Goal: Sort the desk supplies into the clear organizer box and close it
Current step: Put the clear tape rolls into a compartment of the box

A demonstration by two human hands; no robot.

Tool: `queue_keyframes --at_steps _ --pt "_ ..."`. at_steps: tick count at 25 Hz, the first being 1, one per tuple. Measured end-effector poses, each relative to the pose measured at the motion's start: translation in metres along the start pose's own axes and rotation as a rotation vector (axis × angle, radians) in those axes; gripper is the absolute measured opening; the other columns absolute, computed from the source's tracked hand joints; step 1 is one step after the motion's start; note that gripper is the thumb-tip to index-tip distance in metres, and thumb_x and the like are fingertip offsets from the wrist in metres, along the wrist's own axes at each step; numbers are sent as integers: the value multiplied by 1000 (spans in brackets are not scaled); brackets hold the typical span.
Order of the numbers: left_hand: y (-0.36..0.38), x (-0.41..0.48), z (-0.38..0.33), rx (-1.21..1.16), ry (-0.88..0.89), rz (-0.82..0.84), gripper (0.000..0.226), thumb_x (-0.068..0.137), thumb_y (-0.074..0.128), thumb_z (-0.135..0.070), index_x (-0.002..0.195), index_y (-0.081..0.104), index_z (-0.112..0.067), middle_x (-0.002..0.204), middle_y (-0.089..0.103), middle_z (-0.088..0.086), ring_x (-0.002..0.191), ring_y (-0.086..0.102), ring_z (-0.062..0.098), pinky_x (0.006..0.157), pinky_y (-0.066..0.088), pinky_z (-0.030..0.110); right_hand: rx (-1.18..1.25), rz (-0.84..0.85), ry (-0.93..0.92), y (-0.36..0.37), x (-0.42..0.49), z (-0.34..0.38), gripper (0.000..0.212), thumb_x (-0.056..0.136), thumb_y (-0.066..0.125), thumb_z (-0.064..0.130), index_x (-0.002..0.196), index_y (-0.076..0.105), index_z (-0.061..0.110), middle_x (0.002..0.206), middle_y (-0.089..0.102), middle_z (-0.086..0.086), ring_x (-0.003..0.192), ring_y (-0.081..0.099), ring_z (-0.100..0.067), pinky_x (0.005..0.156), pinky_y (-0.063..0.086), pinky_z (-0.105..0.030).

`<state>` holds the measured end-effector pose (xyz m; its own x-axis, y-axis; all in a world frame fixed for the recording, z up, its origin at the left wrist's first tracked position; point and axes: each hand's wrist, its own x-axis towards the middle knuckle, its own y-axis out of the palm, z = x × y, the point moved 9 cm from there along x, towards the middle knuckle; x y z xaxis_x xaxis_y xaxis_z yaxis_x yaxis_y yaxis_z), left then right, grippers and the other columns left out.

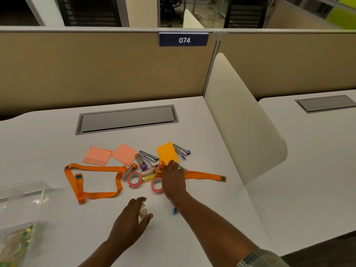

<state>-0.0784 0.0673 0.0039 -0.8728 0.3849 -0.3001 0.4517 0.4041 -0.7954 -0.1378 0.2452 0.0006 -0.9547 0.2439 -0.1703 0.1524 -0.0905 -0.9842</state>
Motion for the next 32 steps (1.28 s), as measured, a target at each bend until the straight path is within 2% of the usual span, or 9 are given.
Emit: queue_keyframes --at_steps 2,5,13,18,21,23,26,29,32 --pt "-1 -2 0 -11 7 -4 59 85 62 -55 135 38 -33 134 51 -7 102 59 13 77 49 17 56 -62 -78 -1 -6 10 34 103 41 11 135 44 0 139 46 -23 124 48 -34 102 45 -42" --pt "0 -5 1 -12 5 -6 59 85 63 -54 135 39 -33 133 52 -7 101 59 13 76 48 16 102 -51 -170 2 -16 16 36 103 42 7 138 43 0 142 45 -23 124 50 -34 100 48 -40" --pt "5 -13 12 -36 16 -32 57 86 63 -50 134 44 -27 131 55 -5 103 59 15 81 53 23 280 47 -136 20 -64 58 39 96 58 10 133 49 4 144 43 -21 124 54 -33 92 52 -35" --pt "1 -16 29 -54 -10 -49 63 83 65 -53 135 42 -27 133 54 -5 105 58 15 82 53 25 344 25 -167 22 -70 67 43 95 60 12 136 46 12 144 47 -15 122 56 -29 92 53 -34" --pt "-14 -22 37 -68 -53 -85 63 78 67 -60 127 40 -30 119 60 -5 92 59 12 70 48 18 349 -118 -142 2 -77 55 47 87 69 26 130 52 23 136 54 -8 117 58 -25 87 54 -31" --pt "-25 -25 42 -74 -56 -115 57 75 66 -65 113 38 -34 101 61 -9 78 57 9 59 41 12 305 -180 -80 -6 -88 53 57 79 75 39 130 53 26 136 56 -8 122 56 -29 94 52 -39" --pt "-46 -32 56 -86 -55 -174 51 76 64 -67 108 44 -34 100 62 -10 80 58 8 62 43 11 298 -132 -197 10 -108 92 67 82 70 46 142 48 24 151 46 -12 141 41 -36 111 37 -54" --pt "-72 -45 84 -57 -59 -267 56 81 61 -62 124 51 -29 119 62 -8 98 60 11 79 49 17 340 14 -349 35 -120 148 69 94 51 51 154 27 28 165 12 -5 152 8 -29 122 10 -52" --pt "-104 -69 118 30 -35 -390 57 87 55 -59 135 49 -27 112 62 -4 92 59 10 73 44 15 251 89 -470 52 -128 193 73 98 32 58 157 -2 32 162 -22 0 150 -20 -25 122 -13 -47"
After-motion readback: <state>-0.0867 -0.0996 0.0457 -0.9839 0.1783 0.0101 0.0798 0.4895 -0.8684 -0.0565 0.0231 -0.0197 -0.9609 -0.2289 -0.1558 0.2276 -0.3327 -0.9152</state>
